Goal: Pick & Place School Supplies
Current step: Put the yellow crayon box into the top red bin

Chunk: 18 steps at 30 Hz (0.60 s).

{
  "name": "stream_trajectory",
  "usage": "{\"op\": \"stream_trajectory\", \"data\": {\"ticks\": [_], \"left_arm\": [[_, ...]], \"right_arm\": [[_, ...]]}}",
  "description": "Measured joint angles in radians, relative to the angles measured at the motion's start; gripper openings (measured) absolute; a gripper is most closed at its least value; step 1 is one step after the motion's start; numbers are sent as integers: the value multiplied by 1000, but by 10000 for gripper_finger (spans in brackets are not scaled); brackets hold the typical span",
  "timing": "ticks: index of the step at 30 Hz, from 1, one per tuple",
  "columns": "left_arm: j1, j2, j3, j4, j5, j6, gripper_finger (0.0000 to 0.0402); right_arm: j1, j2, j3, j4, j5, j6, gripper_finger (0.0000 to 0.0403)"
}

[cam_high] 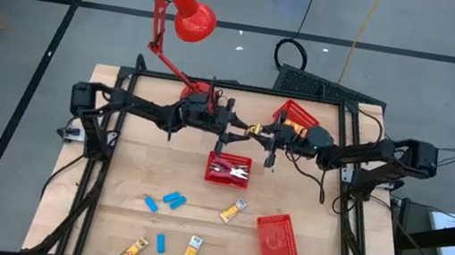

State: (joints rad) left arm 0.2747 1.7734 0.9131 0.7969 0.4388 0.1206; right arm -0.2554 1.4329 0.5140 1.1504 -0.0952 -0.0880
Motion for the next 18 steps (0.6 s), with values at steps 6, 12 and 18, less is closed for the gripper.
{"op": "stream_trajectory", "data": {"ticks": [6, 12, 18], "left_arm": [[53, -57, -2, -93, 84, -18, 147], [62, -172, -47, -211, 96, 45, 147], [62, -310, -180, -240, 29, 63, 147]], "right_arm": [[-10, -26, 0, -35, 24, -21, 54], [-52, -72, -1, -142, 116, -61, 54], [-127, -120, -21, -225, 148, -72, 54]]}}
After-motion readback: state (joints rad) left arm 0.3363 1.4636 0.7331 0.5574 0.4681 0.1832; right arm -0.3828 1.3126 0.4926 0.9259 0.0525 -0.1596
